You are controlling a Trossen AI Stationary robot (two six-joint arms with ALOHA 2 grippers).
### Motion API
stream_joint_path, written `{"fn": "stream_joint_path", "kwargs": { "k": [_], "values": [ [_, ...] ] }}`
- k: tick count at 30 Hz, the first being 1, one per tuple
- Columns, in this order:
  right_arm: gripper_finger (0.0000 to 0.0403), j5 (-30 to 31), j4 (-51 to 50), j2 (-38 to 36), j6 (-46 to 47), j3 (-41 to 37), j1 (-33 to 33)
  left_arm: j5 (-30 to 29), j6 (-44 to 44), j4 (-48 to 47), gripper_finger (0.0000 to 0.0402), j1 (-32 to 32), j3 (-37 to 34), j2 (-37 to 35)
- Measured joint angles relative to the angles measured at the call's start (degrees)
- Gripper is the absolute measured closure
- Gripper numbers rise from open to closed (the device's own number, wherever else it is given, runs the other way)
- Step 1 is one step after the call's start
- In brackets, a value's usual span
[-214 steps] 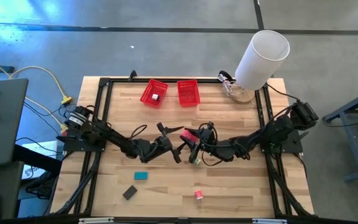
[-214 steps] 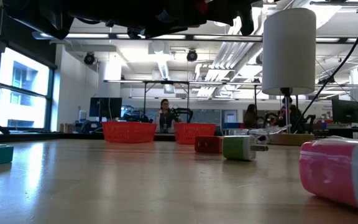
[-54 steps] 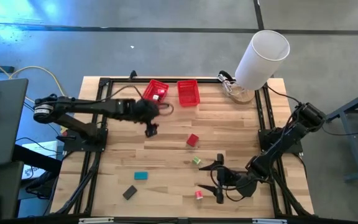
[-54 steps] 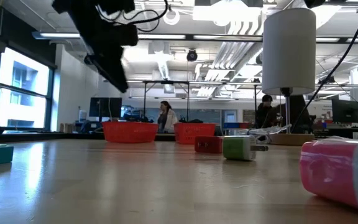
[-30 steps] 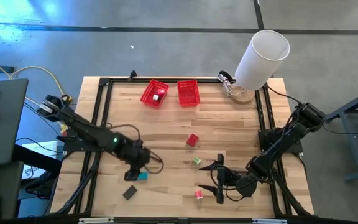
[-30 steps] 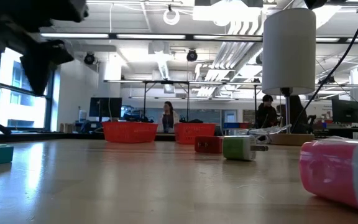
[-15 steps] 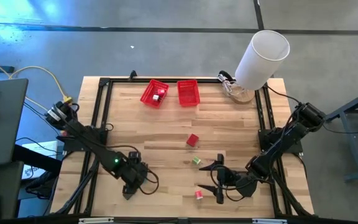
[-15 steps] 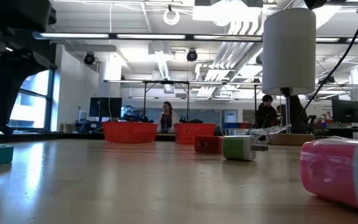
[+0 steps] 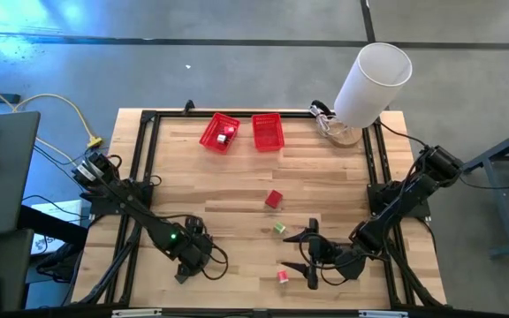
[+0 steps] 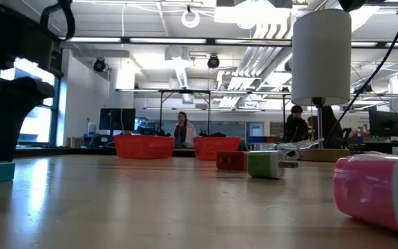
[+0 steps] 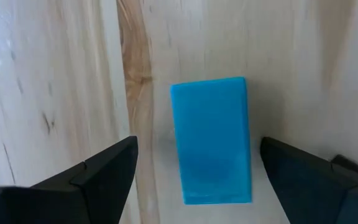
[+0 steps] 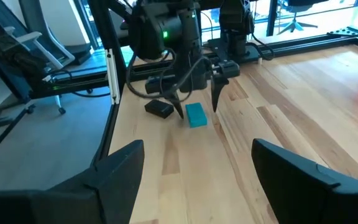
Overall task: Pick & Place Office items
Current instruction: Put the blue digital clock into the right red bin
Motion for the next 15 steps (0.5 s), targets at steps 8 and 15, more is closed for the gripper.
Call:
{"fn": "stream_joint_path", "kwargs": {
  "k": [8,15],
  "values": [
    [0.0117,-0.1,0.0,0.0,0.2,0.0,0.0,2.1,-3.2,-0.3,0.0072,0.0,0.3,3.2],
    [0.0117,-0.1,0.0,0.0,0.2,0.0,0.0,2.4,-3.4,0.0,0.0092,0.0,0.2,3.3]
  ]
}}
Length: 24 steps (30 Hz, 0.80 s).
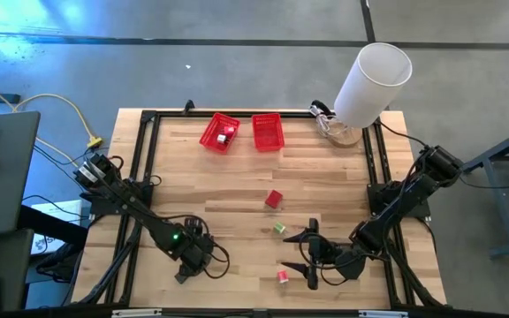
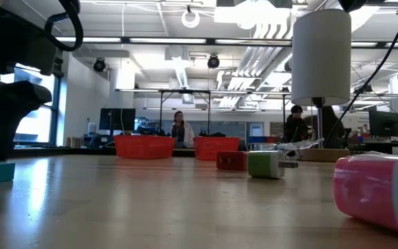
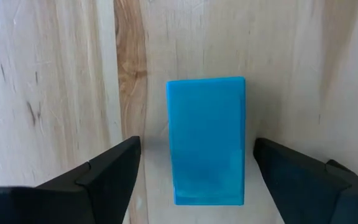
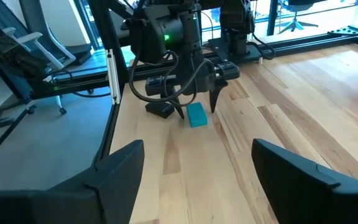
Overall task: Pick & Place Office items
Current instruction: Put the blue digital clock into the right red bin
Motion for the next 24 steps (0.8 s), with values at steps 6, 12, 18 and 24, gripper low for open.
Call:
{"fn": "stream_joint_path", "kwargs": {
  "k": [6,12,18,24],
  "values": [
    [0.0117,0.0,0.0,0.0,0.0,0.0,0.0,0.0,0.0,0.3,0.0155,-0.1,-0.1,0.1],
    [0.0117,0.0,0.0,0.0,0.0,0.0,0.0,0.2,0.0,0.5,0.0224,-0.1,-0.1,0.2],
    [0.0117,0.0,0.0,0.0,0.0,0.0,0.0,0.7,-0.3,0.7,0.0254,-0.1,-0.1,0.2],
    [0.0117,0.0,0.0,0.7,0.0,0.0,0.0,0.7,-1.0,1.6,0.0253,-0.1,-0.1,-0.3]
  ]
}}
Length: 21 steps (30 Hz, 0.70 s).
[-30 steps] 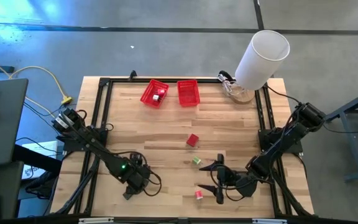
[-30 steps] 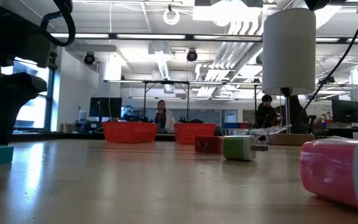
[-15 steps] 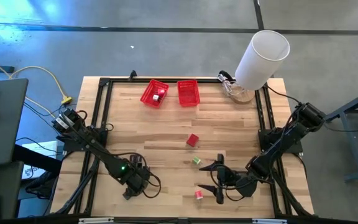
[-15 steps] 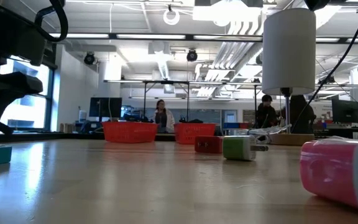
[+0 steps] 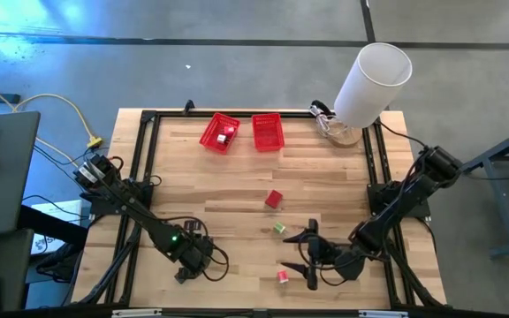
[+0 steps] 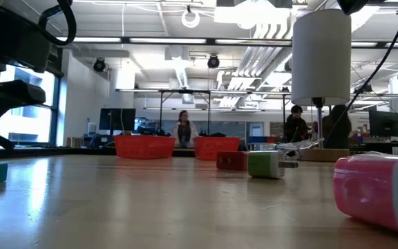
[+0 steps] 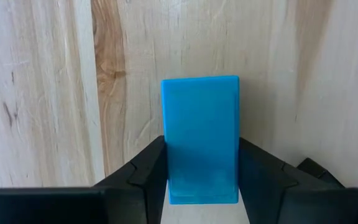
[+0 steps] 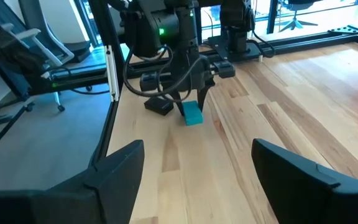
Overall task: Pick & Place Office items
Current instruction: Put the blue digital clock into the right red bin
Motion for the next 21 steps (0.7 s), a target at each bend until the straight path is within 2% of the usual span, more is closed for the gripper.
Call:
{"fn": "stream_joint_path", "kwargs": {
  "k": [6,13,16,21],
  "values": [
    [0.0117,-0.1,0.0,0.1,-0.6,0.0,0.0,-2.1,1.9,0.4,0.0253,1.5,0.8,-3.5],
    [0.0117,-2.9,1.0,0.1,-3.4,0.0,-0.5,-6.8,12.9,4.0,0.0252,5.5,5.6,-6.7],
    [0.0117,-2.9,1.2,0.1,-3.4,0.0,-1.1,-9.2,18.9,9.9,0.0252,7.3,7.2,-7.0],
    [0.0117,-3.8,1.4,0.1,-4.2,0.0,-2.3,-9.3,27.4,22.8,0.0252,9.6,7.2,-7.0]
  ]
}}
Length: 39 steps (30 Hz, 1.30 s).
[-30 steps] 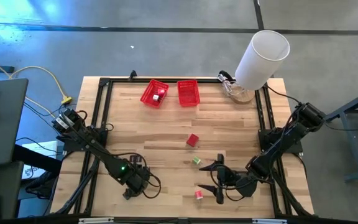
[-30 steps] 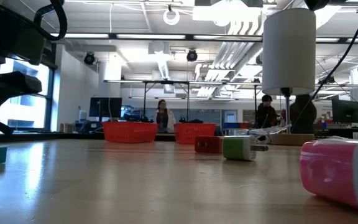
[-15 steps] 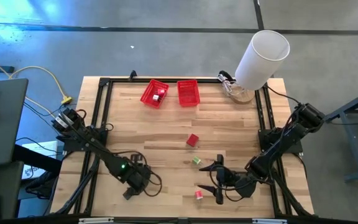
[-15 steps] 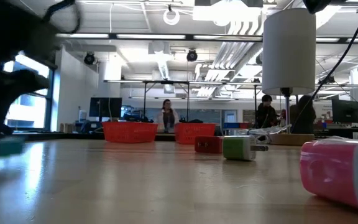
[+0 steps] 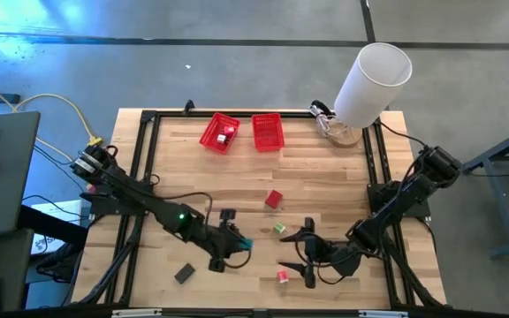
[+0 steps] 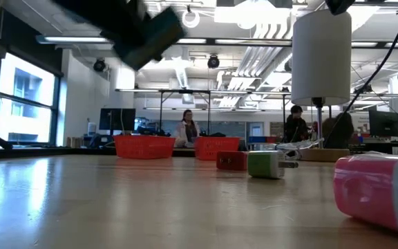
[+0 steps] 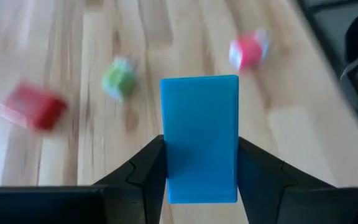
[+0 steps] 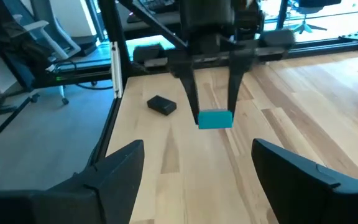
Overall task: Pick & Place Office items
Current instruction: Put the blue digital clock into the right red bin
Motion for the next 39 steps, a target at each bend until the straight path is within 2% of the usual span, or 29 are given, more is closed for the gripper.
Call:
{"fn": "stream_joint_path", "kwargs": {
  "k": [7,17,29,39],
  "values": [
    [0.0117,-0.4,0.5,0.0,-5.3,0.0,-1.7,-1.6,6.6,11.3,0.0252,0.0,0.0,0.0],
    [0.0117,-0.5,1.4,0.0,-9.6,0.0,-4.7,-1.6,10.5,19.2,0.0252,2.3,0.0,-0.1],
    [0.0117,0.5,7.8,-0.1,-21.2,0.0,-5.6,-0.4,10.5,23.3,0.0252,6.3,0.1,1.2],
    [0.0117,-0.6,6.1,-0.1,-21.4,0.0,-8.0,0.2,13.0,26.1,0.0252,7.1,0.1,1.7]
  ]
}}
